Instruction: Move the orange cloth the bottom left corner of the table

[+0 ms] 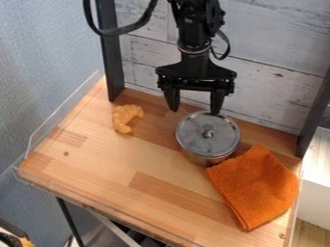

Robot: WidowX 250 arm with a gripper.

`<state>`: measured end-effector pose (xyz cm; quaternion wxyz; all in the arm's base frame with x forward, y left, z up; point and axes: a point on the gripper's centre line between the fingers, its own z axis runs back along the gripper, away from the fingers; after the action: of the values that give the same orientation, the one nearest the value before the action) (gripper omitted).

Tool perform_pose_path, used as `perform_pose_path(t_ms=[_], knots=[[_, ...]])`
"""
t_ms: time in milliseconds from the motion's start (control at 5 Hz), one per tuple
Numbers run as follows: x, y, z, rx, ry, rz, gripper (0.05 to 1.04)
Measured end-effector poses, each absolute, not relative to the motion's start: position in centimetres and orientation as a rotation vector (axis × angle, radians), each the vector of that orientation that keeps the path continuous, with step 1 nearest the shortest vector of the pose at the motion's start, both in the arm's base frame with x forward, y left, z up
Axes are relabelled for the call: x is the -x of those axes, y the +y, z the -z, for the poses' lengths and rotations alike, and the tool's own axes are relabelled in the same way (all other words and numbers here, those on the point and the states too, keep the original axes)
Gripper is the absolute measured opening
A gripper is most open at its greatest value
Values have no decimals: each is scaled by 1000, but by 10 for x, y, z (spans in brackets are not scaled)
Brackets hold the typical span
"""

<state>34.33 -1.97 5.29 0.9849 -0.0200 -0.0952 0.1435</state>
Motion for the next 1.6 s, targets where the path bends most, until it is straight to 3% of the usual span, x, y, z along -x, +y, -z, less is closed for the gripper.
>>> perform_pose_path(t_ms=[400,800,1200,1600], knots=[[-333,-38,-35,86,-123,-287,1000],[-321,-71,-28,18,-91,-241,1000],[-316,-117,-26,3,-86,-147,1000],[-324,-136,2,-34,-37,-87,1000]])
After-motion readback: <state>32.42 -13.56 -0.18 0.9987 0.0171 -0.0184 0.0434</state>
